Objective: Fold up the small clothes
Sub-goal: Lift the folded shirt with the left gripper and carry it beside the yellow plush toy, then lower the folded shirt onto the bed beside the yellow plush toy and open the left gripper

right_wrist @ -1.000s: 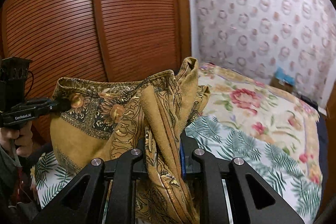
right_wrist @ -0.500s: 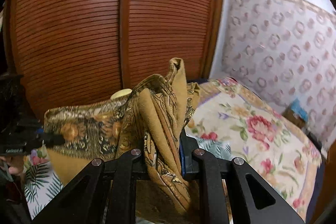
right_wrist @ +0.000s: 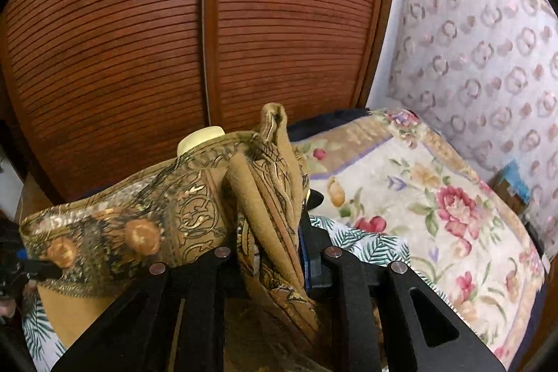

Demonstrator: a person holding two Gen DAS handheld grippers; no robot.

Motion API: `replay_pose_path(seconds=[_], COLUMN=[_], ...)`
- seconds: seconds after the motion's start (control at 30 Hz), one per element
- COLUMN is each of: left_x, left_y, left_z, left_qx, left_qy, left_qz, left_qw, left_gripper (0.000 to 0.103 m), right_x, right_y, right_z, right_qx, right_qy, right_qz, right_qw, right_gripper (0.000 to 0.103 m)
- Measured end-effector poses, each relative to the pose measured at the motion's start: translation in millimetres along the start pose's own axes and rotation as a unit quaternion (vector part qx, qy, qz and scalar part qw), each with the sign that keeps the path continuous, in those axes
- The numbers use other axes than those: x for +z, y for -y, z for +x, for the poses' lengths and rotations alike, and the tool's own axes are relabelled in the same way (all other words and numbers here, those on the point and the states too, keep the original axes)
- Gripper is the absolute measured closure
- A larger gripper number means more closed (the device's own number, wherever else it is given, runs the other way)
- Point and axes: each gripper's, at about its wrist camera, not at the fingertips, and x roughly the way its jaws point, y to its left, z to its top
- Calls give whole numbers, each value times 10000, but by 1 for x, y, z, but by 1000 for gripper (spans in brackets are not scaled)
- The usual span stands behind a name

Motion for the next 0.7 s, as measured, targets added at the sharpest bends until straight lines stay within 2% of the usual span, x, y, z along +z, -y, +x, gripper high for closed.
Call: replay_pose_path(seconds=[0.17, 0.23, 0.27, 0.33, 0.37, 0.43, 0.47, 0.5, 0.57, 0.6, 0.7], left_x=[-4, -3, -3, 1, 4, 9, 13, 15, 18, 18, 14], left_y=[0, 0, 1, 4, 6, 9, 12, 14, 20, 22, 27], left_z=[-6, -10, -15, -25, -29, -32, -31, -28, -16, -9, 15], left_qx=[199, 293, 326, 357, 359, 335, 260, 213, 109, 69, 164], left_qy=[37, 113, 198, 425, 529, 632, 664, 651, 535, 467, 185], left_qz=[83, 123, 153, 217, 258, 333, 373, 384, 433, 462, 561], left_qw=[9998, 9994, 9992, 9982, 9976, 9969, 9968, 9969, 9976, 9978, 9981], left_gripper=[90, 83, 76, 63, 56, 41, 25, 21, 21, 20, 20], right_x=[9, 9, 10, 7, 8, 10, 9, 9, 5, 1, -17], right_y=[-1, -2, -1, 0, 3, 5, 6, 6, 6, 4, 0], right_z=[10, 9, 9, -1, -7, -20, -27, -35, -46, -50, -47], right_qx=[35, 58, 16, -95, -136, -256, -326, -416, -403, -268, 23], right_qy=[9, -7, -10, 96, 227, 468, 559, 649, 726, 714, 400], right_qz=[-6, 83, 149, 266, 336, 449, 471, 473, 492, 502, 489], right_qw=[10000, 9999, 9999, 9996, 9991, 9976, 9968, 9959, 9953, 9958, 9980], right_gripper=[83, 76, 73, 59, 56, 42, 41, 41, 41, 41, 41])
